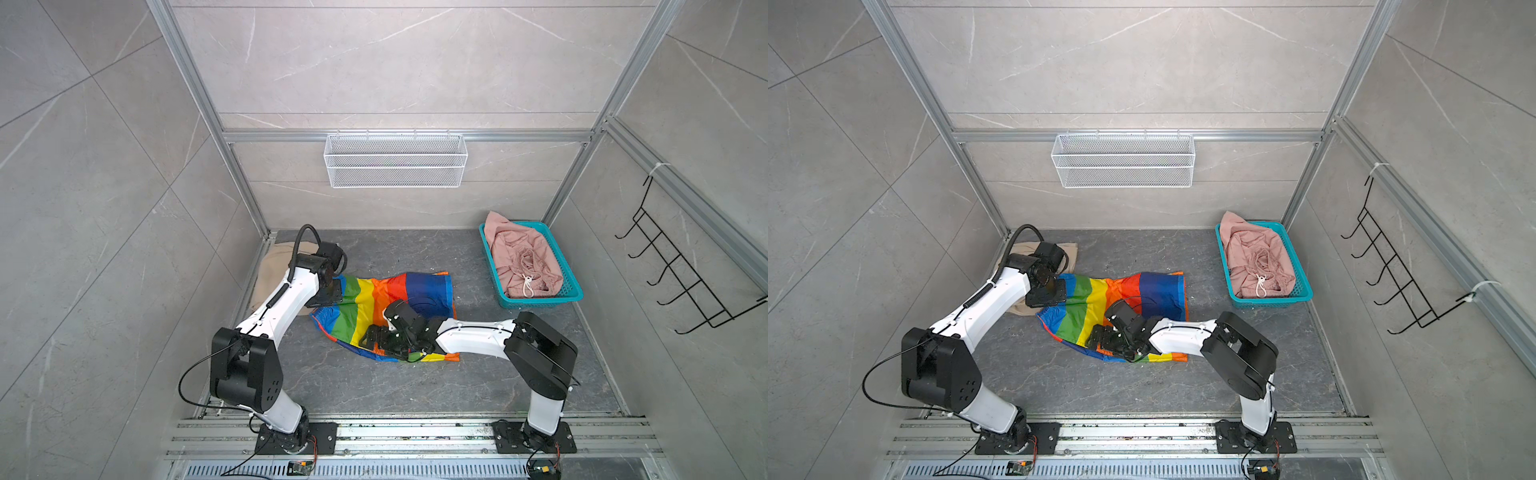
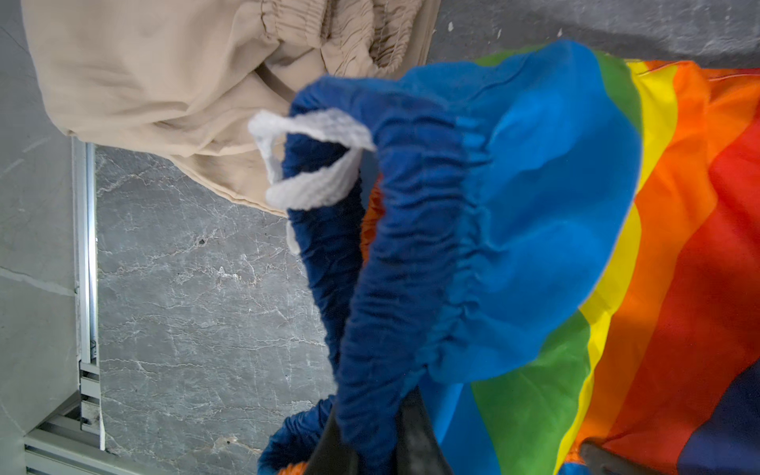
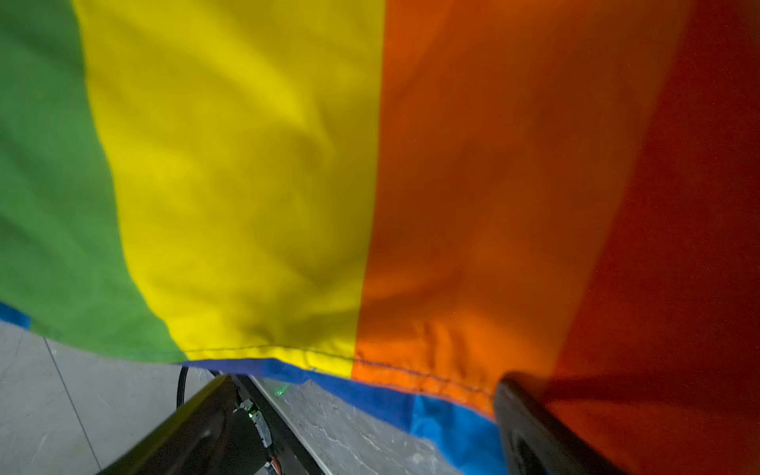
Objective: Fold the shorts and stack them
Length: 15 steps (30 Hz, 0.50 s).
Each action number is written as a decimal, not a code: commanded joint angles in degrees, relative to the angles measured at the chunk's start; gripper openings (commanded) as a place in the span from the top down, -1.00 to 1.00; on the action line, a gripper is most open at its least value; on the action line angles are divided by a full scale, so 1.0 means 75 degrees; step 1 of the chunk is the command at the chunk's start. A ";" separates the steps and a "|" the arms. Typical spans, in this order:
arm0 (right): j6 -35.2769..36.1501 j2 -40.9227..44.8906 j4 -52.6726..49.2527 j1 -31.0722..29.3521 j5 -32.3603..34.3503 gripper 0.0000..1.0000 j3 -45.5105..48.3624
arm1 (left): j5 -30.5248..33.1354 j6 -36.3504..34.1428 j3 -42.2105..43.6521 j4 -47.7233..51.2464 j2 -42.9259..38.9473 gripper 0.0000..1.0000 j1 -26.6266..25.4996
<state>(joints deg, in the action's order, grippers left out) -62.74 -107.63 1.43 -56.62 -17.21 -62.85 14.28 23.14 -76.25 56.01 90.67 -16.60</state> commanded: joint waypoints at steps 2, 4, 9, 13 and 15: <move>-0.0411 -0.0196 0.0629 -0.0161 0.0081 -0.99 0.0292 | -0.0260 0.0096 0.0102 -0.0230 -0.0020 1.00 0.0080; -0.0335 -0.0023 0.0602 -0.0162 0.0144 -0.99 0.0275 | -0.0328 0.0124 0.0188 -0.0283 -0.0031 1.00 0.0092; 0.0156 0.0345 -0.0195 -0.0197 0.0508 -0.99 -0.0260 | -0.0322 0.0131 0.0231 -0.0292 -0.0078 1.00 0.0100; 0.0414 0.0146 -0.0200 -0.0161 0.0589 -0.99 -0.0240 | -0.0308 0.0083 0.0161 -0.0230 -0.0095 1.00 0.0127; 0.0422 0.0196 -0.0186 0.0023 0.0579 -0.99 -0.0136 | -0.0216 0.0008 0.0126 -0.0172 -0.0135 1.00 0.0139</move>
<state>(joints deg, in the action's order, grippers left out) -61.45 -107.24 1.85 -57.69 -14.31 -63.66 12.91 23.59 -74.30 54.17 90.72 -15.97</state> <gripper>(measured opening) 0.995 0.090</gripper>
